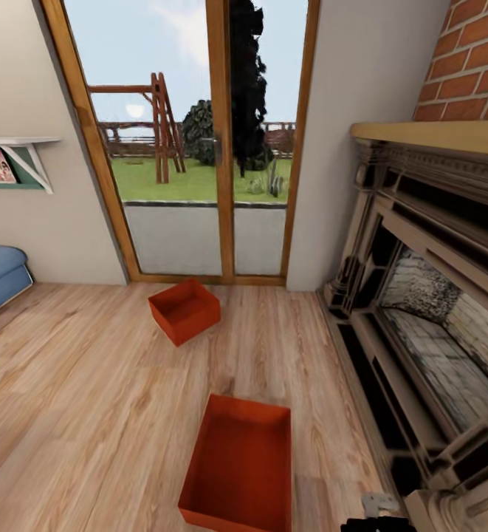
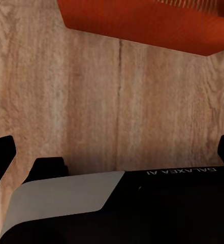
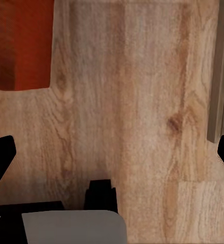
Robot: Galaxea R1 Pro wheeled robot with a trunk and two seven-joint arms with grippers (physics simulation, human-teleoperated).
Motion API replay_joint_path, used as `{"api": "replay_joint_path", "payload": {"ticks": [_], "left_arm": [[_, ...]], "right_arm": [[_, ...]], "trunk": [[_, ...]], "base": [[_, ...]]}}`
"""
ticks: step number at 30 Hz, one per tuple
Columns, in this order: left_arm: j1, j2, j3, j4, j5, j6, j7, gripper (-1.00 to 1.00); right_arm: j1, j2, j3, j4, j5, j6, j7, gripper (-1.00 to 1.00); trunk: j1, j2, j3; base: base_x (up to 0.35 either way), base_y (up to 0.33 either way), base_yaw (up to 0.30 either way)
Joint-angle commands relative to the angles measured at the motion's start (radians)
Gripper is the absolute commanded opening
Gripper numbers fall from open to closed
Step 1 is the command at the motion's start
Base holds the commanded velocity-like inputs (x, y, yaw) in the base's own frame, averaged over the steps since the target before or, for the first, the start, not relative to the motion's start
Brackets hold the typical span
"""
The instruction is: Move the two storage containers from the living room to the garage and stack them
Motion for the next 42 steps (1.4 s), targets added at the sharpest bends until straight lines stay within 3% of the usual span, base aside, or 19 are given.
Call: {"api": "replay_joint_path", "payload": {"ticks": [1,17,31,42], "left_arm": [[0.0,0.0,-0.001,-0.002,0.0,0.001,0.001,1.0],[0.0,0.0,-0.001,-0.004,0.001,0.001,0.001,1.0],[0.0,0.0,-0.001,-0.002,0.001,0.001,0.0,1.0],[0.0,0.0,-0.001,-0.001,0.001,0.001,0.0,1.0]], "right_arm": [[0.0,-0.001,0.008,-0.002,-0.009,0.005,0.001,1.0],[0.0,-0.001,0.008,-0.002,-0.009,0.005,0.001,1.0],[0.0,-0.001,0.008,-0.002,-0.009,0.005,0.001,1.0],[0.0,0.0,0.008,-0.002,-0.009,0.005,0.001,1.0]], "trunk": [[0.0,0.0,-0.001],[0.0,0.0,-0.001],[0.0,0.0,0.002],[0.0,0.0,0.002]], "base": [[0.111,-0.003,0.0],[0.146,0.087,0.0],[0.013,0.006,-0.141],[0.033,-0.06,-0.011]]}}
